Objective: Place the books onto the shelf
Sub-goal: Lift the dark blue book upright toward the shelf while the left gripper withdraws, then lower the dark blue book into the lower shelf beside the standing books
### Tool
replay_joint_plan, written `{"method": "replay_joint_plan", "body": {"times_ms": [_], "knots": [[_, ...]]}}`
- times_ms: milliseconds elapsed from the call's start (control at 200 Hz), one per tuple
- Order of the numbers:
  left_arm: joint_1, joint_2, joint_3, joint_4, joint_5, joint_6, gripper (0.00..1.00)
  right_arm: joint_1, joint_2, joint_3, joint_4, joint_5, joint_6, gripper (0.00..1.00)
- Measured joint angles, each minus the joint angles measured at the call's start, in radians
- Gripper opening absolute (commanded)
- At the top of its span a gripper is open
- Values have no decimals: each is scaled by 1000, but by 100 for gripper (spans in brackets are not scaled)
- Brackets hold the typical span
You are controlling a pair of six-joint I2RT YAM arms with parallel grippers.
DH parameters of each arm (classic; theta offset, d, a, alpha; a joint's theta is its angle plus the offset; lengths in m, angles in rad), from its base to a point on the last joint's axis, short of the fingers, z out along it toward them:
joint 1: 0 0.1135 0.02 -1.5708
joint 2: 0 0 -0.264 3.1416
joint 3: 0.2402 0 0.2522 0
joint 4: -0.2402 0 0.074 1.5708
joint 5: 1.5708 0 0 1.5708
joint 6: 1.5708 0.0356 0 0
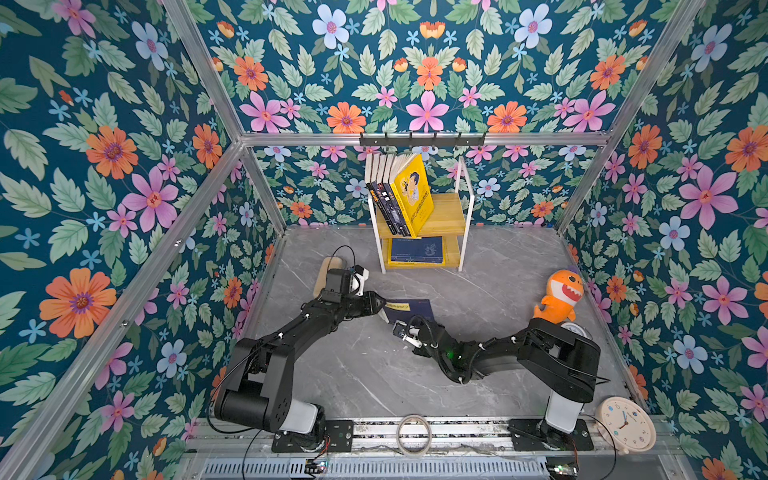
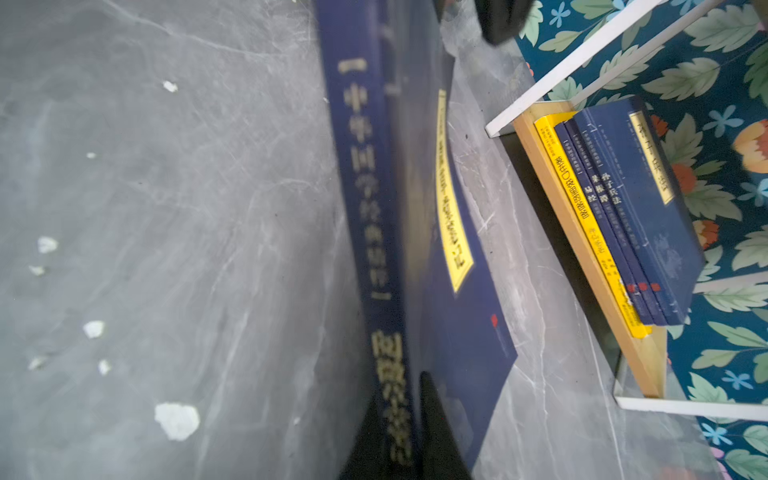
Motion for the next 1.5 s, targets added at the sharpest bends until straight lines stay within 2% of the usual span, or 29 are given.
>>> {"method": "replay_joint_plan", "body": {"times_ms": [235,380,525,695,950,1190,1500], "knots": [[132,-90,-29,9,-18,31,46,-16,-53,23,-80,-2,-87,0],[237,-152,-69,22,-30,53,50,-55,-109,70,-153,-5,-143,0],[303,-201,-94,42,-39,81,53,-98,-138,136,-207,-8,-203,0],[322,-228,-111,55,-56,106,61,-164,-125,248,-275,-17,-271,0],[342,-244,-110,89,-57,113,77,-229,-36,372,-283,37,-402,0],[355,-253,-105,91,-65,127,82,-273,27,444,-271,80,-519,0],[357,-245,-103,93,-67,127,84,-296,45,482,-227,92,-554,0]]}}
